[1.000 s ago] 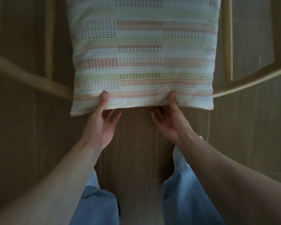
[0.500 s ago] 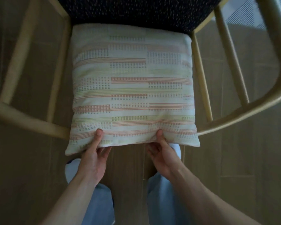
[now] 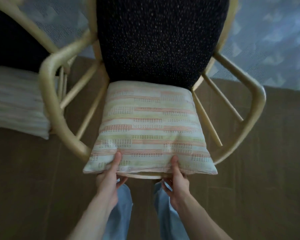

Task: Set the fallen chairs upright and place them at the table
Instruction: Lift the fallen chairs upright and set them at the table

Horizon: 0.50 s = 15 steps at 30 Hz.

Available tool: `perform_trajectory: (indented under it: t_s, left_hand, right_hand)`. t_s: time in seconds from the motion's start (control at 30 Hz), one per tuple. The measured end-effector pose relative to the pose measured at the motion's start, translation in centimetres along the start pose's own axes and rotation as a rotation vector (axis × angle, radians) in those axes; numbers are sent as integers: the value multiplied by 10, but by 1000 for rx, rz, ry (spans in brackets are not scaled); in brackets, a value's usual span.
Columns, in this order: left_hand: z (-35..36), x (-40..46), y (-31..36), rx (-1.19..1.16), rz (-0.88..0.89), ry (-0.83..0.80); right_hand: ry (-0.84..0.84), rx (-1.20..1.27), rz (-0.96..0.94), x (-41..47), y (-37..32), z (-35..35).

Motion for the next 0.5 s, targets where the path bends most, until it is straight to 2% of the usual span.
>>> perform_trajectory:
  t_s: [0.2,0.5]
  left_hand:
    - [6,-67,95,56,54,-7]
    - [85,-109,238,128,220,-74]
  right_hand:
    - [92,-33,-8,-76,-65,35]
    - [154,-103,-282,-111,-210,98]
Point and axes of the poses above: each hand's wrist, its own x-axis towards the middle knuckle, its own z-axis out of the palm, y = z × x, the point moved 3 cm from there along x, towards the middle knuckle, and after that the axes turned 4 degrees about x, right-handed, at the moved point
